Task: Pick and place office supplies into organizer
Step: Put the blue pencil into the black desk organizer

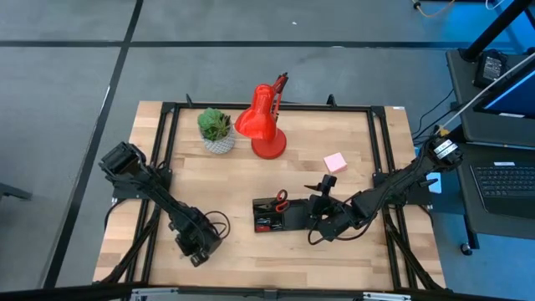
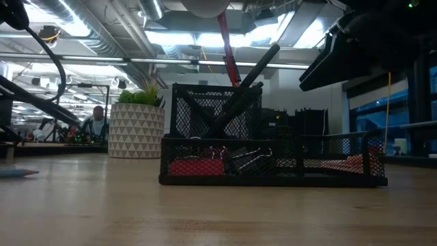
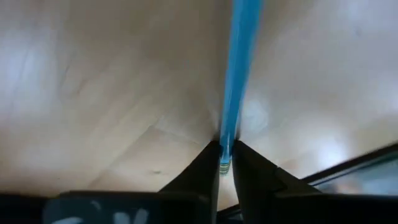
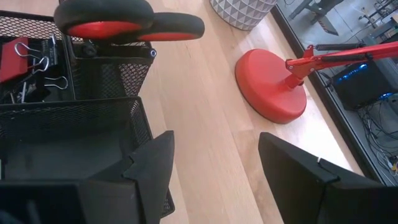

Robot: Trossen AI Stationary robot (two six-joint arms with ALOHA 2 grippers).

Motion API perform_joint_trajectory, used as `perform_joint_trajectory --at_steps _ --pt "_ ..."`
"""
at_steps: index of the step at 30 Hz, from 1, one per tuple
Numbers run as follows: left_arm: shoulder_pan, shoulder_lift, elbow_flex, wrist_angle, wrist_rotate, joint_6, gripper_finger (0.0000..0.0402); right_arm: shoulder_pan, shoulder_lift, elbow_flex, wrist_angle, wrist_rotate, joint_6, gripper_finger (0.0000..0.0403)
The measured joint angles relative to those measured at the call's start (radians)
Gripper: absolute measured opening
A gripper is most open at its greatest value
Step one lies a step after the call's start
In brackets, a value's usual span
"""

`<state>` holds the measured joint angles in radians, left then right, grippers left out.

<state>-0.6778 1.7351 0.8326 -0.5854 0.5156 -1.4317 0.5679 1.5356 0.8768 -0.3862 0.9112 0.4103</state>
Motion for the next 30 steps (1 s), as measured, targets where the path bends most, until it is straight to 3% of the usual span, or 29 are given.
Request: perform_joint_trajectory --at_steps 5,14,20,30 --pt "-0.001 0.000 0.000 0.002 -0.005 0.228 0.0013 0.000 0.000 0.000 0.000 0.000 0.000 0.0236" --pt "-0.002 0.000 0.002 0.017 -0.070 0.627 0.0010 0.000 0.000 0.000 0.002 0.000 0.011 0.0236" --pt "0.009 -0.002 0.004 0.034 -0.110 0.679 0.0009 0.000 0.000 0.000 0.006 -0.002 0.086 0.0236" --pt "0.011 -0.006 0.005 0.036 -0.170 0.757 0.0008 0.000 0.000 -0.001 0.146 -0.118 0.161 0.0236"
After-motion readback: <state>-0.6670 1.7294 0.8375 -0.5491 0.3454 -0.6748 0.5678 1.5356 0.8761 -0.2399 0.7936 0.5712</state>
